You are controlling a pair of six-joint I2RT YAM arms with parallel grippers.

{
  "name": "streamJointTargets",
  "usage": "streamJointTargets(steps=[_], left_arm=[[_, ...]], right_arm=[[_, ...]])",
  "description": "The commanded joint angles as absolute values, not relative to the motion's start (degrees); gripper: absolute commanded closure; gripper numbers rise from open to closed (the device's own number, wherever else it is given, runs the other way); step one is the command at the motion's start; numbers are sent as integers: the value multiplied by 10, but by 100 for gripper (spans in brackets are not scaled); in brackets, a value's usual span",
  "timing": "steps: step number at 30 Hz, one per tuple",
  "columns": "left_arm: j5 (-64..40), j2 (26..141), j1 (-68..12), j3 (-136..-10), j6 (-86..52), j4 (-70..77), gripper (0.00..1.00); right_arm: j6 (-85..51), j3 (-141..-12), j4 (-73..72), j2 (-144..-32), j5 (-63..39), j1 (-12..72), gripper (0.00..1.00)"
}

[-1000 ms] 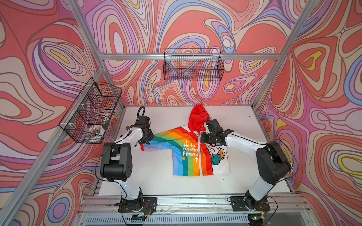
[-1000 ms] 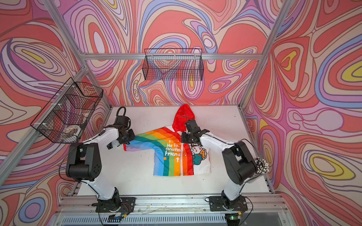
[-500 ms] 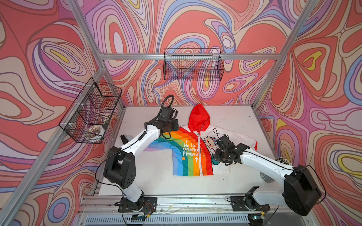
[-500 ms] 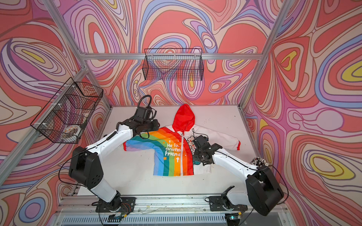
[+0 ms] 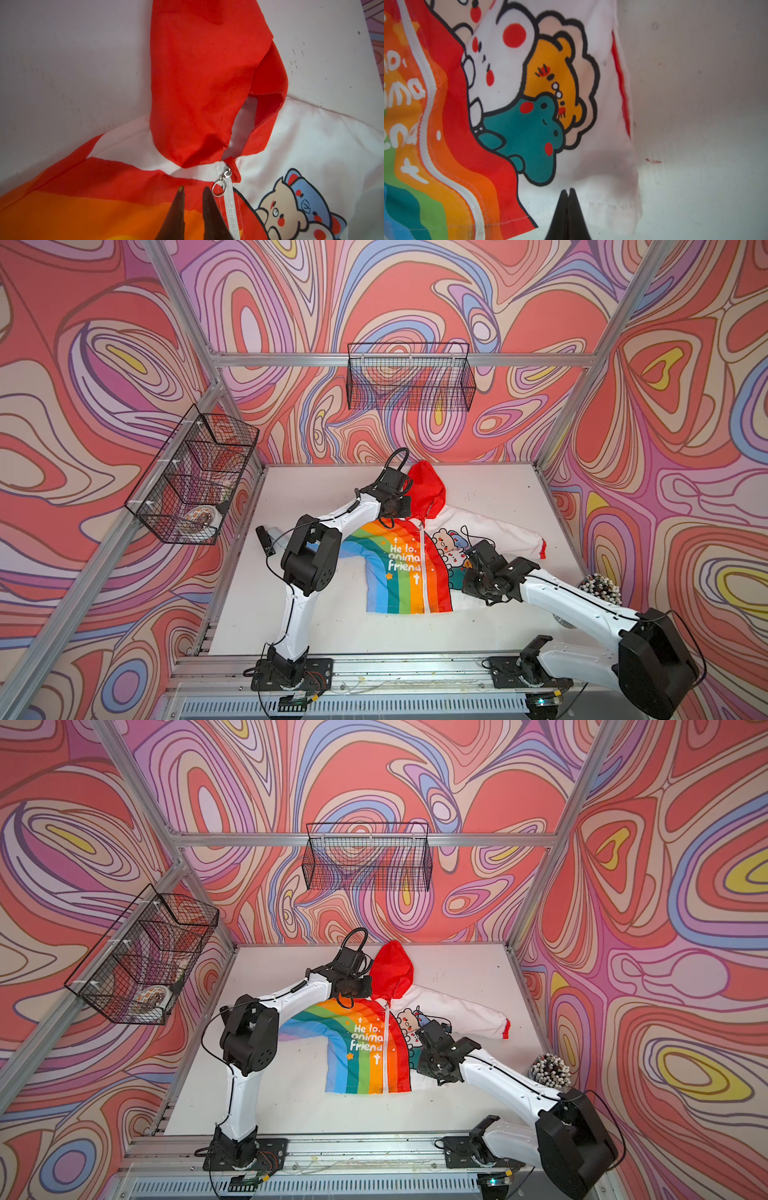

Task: Unzip the jacket
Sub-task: Flatten out the jacket at the center of the board.

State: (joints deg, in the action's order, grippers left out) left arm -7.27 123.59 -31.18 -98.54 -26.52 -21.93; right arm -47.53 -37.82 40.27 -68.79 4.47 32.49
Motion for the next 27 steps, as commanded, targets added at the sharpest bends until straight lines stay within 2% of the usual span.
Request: streamJointTargets(steps=[1,12,27], left_arm=[[-61,1269,-309,-1029,-256,-256,84],[-61,1349,-300,-1081,-286,-291,89],[-70,1408,-270,-1118,-310,-351,89]], right_arm=[[-478,-384,404,-699,49,326,100],[-476,-398,428,-724,67,326,100],[-485,-377,407,-777,100,321,100]])
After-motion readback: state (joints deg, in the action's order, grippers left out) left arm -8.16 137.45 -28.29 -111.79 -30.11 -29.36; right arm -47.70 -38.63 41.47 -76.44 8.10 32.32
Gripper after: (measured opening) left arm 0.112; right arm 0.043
